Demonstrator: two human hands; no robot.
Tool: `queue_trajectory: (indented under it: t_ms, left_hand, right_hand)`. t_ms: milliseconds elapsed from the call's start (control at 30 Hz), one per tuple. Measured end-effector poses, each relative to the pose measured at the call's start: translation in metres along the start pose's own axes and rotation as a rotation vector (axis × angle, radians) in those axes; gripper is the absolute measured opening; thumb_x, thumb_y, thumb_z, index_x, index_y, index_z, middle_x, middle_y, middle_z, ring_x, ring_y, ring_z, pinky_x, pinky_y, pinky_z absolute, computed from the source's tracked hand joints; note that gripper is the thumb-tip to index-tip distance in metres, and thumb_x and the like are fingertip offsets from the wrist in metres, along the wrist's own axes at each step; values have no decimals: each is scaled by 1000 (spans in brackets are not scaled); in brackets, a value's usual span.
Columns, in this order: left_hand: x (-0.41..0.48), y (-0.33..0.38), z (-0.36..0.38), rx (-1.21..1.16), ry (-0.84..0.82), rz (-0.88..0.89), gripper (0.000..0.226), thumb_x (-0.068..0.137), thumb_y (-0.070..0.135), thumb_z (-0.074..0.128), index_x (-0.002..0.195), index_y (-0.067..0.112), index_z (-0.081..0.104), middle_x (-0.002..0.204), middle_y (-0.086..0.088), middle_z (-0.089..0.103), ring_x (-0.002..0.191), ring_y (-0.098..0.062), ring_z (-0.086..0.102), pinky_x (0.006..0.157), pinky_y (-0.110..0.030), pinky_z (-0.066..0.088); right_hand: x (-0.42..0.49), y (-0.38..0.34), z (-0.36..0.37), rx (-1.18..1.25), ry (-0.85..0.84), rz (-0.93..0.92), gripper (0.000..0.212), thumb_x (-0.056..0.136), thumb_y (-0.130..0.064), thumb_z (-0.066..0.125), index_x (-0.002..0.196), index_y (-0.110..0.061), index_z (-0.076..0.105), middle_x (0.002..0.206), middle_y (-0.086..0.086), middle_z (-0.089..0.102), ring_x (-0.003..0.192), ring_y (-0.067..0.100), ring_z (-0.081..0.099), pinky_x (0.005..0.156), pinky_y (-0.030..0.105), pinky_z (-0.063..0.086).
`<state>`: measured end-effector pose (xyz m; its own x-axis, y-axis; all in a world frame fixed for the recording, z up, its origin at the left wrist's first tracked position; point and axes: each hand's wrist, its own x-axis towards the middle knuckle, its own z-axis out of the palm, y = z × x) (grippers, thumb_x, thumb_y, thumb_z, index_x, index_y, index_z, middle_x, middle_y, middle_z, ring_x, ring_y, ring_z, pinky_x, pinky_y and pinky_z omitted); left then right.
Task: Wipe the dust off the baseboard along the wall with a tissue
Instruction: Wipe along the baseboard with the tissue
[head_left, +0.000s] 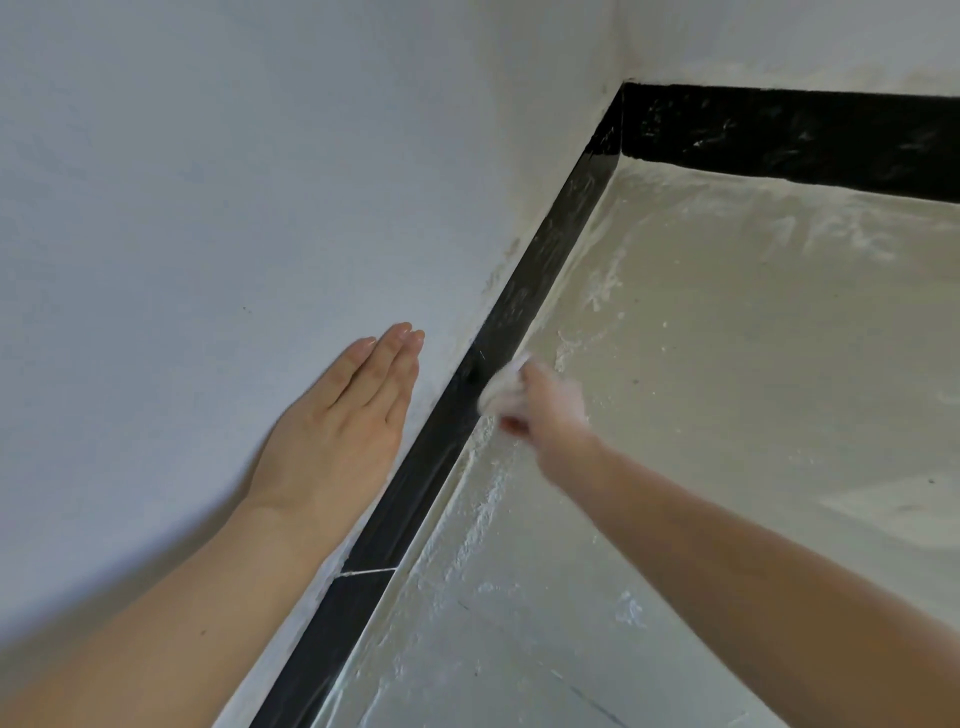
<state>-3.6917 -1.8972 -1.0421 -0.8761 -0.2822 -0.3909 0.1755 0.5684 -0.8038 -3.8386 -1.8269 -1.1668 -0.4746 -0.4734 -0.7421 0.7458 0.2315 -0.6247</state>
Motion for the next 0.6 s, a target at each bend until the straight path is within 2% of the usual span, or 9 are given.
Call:
queue_trajectory:
  t_ms: [33,100,200,267,367,400,467,533,600]
  left_hand:
    - [-1,2,6,31,50,-15,59,80,-4,-16,139,-13,-16,147,-26,-25,133,-38,-26,101,-51,-27]
    - [-5,6,15,77,97,-29,63,81,-6,-23,142,-12,-11,151,-26,-17,136,-38,-21,107,-50,-22]
    - [-2,7,24,114,176,-67,60,84,-4,-24,142,-11,-15,153,-25,-14,138,-39,-19,111,-49,-18]
    - [0,7,29,78,247,-114,54,95,11,-4,145,-10,-4,155,-23,-2,142,-37,-8,115,-47,-10]
    - [3,7,32,17,308,-134,59,96,20,29,145,-9,15,155,-23,10,144,-34,8,117,-44,0]
    - [4,7,32,13,319,-138,59,95,20,31,145,-9,18,154,-23,13,144,-33,11,117,-44,2]
    - [5,7,31,27,331,-144,60,94,22,26,145,-9,19,154,-23,14,144,-33,12,117,-43,4]
    - [5,7,31,56,339,-148,60,94,23,23,145,-9,18,155,-23,12,144,-34,11,117,-43,4]
    - [5,7,31,67,357,-146,59,96,22,23,145,-9,17,155,-24,10,144,-34,10,117,-44,4]
  right_hand:
    - [-10,22,4,-42,-93,112,25,91,-20,53,108,-1,54,89,13,65,66,19,61,50,27,55]
    - [-37,60,15,-150,-255,285,19,90,-15,56,104,-2,56,92,15,66,75,23,66,67,36,60]
    - [-49,69,26,-203,-308,269,8,91,-8,54,95,-3,56,86,14,65,77,24,67,77,38,60]
    - [-25,50,26,-148,-220,186,4,92,-9,52,94,-7,54,85,9,60,71,21,62,75,35,60]
    - [16,4,17,-95,-116,106,13,93,-11,49,106,-9,49,92,9,54,66,18,55,53,25,58]
    - [26,-7,14,-112,-112,94,20,94,-12,48,113,-7,50,99,11,53,66,17,55,45,22,55]
    - [39,-25,8,-134,-109,78,39,94,-11,46,131,-1,46,116,15,54,67,16,53,40,19,52]
    - [52,-37,0,-79,-79,28,45,94,-8,47,138,0,41,133,18,51,68,15,53,44,20,54]
    - [57,-51,-10,49,-24,-42,47,92,-5,48,139,1,40,137,20,49,70,15,55,47,21,54]
